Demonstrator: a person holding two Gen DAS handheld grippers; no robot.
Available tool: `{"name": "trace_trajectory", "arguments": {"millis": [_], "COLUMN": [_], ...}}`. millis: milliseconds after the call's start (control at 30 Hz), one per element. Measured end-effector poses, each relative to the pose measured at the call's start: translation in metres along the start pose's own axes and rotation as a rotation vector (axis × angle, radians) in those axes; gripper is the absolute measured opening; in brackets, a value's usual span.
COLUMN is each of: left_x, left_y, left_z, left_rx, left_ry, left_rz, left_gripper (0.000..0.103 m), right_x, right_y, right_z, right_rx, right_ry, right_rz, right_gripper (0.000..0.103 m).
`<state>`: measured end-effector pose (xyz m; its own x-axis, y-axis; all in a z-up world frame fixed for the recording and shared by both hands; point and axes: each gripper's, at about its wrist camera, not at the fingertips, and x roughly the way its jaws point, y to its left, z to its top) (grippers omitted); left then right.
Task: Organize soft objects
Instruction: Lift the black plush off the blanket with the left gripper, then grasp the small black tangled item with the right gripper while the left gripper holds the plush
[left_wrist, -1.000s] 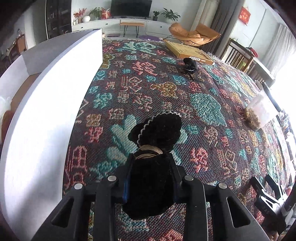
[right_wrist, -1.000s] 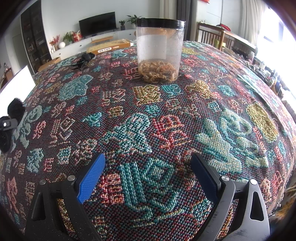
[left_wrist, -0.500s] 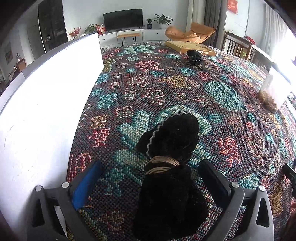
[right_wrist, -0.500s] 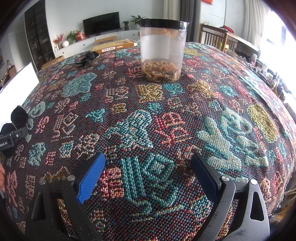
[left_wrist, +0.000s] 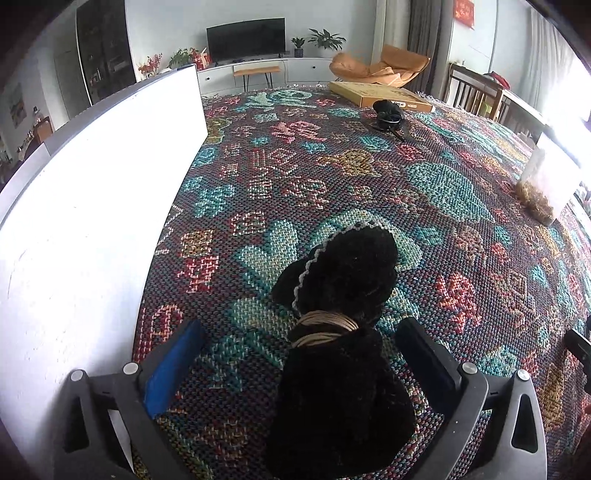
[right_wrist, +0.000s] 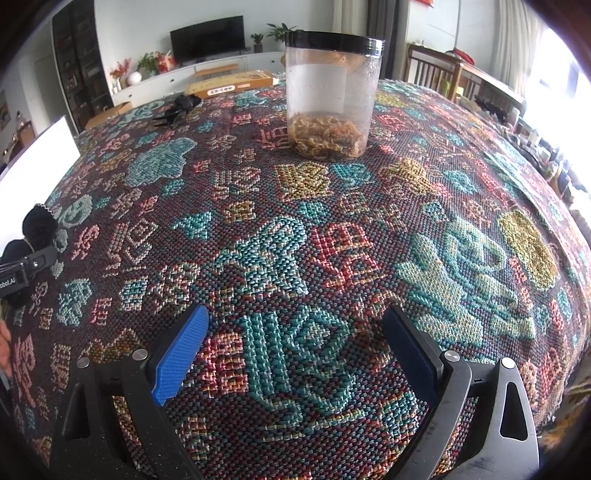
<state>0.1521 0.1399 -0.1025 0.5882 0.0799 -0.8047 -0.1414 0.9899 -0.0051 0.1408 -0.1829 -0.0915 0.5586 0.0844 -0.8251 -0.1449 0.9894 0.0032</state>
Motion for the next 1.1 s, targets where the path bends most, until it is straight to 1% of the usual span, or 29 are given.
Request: {"name": "trace_trajectory", "arguments": {"millis": [67,133,200,267,333,467,567,700,800,867,900,933,967,1000,1033,1100], "left_x": [0.000,0.000,0.000,0.000,0.000,0.000,0.000,0.000,0.000,0.000,0.000,0.000,0.001,0.001,0.001,0.001], "left_y": [0.000,0.000,0.000,0.000,0.000,0.000,0.000,0.000,0.000,0.000,0.000,0.000,-0.001,-0.001,-0.001,-0.002], "left_z": [0.000,0.000,0.000,0.000,0.000,-0.001,-0.001,-0.001,0.000,-0.001,-0.001,0.000,0.000,0.000,0.001,0.001], "left_rx": [0.000,0.000,0.000,0.000,0.000,0.000,0.000,0.000,-0.001,-0.001,-0.002,-0.002,-0.002,-0.003,-0.003,-0.003], "left_ry": [0.000,0.000,0.000,0.000,0.000,-0.001,-0.001,-0.001,-0.002,-0.002,-0.002,-0.002,-0.002,-0.002,-0.002,-0.002], "left_rz": [0.000,0.000,0.000,0.000,0.000,0.000,0.000,0.001,0.000,0.001,0.000,0.000,0.000,0.001,0.001,0.001], "left_gripper": [0.103,0.103,0.103,0.103,0.103,0.103,0.103,0.103,0.103,0.103,0.103,0.103,0.103,0.103,0.103,0.103], "right_x": [0.001,-0.003,-0.002,0.007,0.025,0.072,0.098,0.132,0.159,0.177,0.179,0.176,0.173,0.171,0.167,0.150], "right_y": [0.005,0.017,0.038,0.059,0.074,0.091,0.100,0.120,0.143,0.155,0.160,0.166,0.170,0.168,0.164,0.153], "right_z": [0.009,0.020,0.039,0.062,0.089,0.145,0.192,0.251,0.274,0.276,0.274,0.272,0.269,0.266,0.262,0.246], "right_rx": [-0.012,-0.042,-0.103,-0.149,-0.157,-0.133,-0.093,-0.017,0.001,-0.016,-0.046,-0.099,-0.148,-0.166,-0.166,-0.162], "right_ry": [0.051,0.025,-0.012,-0.029,-0.039,-0.016,-0.022,0.001,0.044,0.087,0.078,0.057,0.044,0.043,0.049,0.050], "right_rz": [0.013,0.047,0.062,0.103,0.154,0.237,0.259,0.307,0.303,0.258,0.216,0.167,0.115,0.121,0.136,0.140], "right_gripper": [0.096,0.095,0.095,0.095,0.095,0.095,0.095,0.095,0.093,0.092,0.088,0.062,0.048,0.041,0.041,0.040]}}
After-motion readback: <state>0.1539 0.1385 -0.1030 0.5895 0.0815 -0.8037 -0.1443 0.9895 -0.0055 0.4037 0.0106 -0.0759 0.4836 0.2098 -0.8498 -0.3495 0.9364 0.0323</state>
